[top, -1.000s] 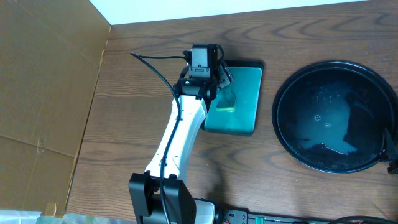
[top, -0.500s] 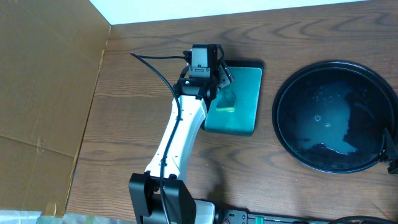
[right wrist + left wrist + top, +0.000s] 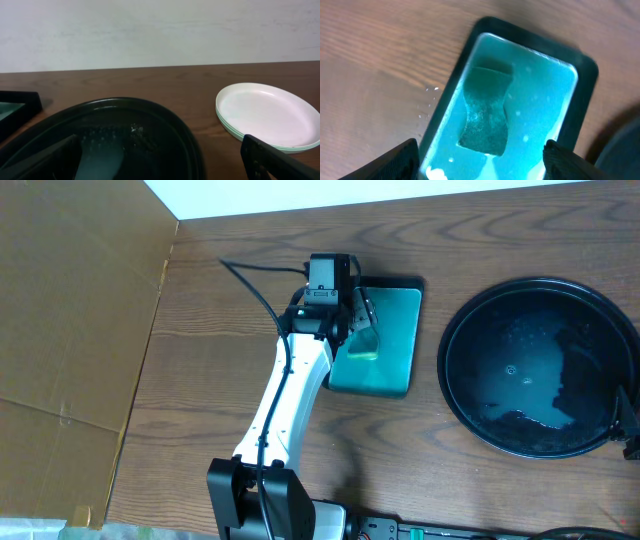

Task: Clean dirty plates on tray and stack at the side

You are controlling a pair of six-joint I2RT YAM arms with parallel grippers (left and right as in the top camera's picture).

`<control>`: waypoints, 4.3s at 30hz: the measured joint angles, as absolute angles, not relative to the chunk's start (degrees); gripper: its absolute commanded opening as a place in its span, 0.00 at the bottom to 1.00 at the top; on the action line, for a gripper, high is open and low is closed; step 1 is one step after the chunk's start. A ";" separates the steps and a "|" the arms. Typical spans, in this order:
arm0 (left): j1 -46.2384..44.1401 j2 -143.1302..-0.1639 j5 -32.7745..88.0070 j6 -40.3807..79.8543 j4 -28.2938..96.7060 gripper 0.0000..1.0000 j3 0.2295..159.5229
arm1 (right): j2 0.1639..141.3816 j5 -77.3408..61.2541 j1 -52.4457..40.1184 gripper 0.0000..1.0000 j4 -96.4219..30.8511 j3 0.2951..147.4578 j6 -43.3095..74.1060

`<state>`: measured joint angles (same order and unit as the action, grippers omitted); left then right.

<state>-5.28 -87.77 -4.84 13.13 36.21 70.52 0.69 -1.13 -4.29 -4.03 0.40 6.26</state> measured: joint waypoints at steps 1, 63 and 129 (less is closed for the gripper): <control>-5.28 -87.74 -3.33 9.23 36.60 0.80 70.52 | 0.69 -1.13 -4.29 0.99 -4.01 0.40 6.28; 1.50 -0.62 0.12 -2.44 1.23 0.80 0.80 | 0.67 -1.54 -4.29 0.99 -4.01 0.40 6.26; 1.50 -0.62 0.03 -0.19 1.23 0.80 0.80 | 0.67 -1.54 -4.29 0.99 -4.01 0.40 6.26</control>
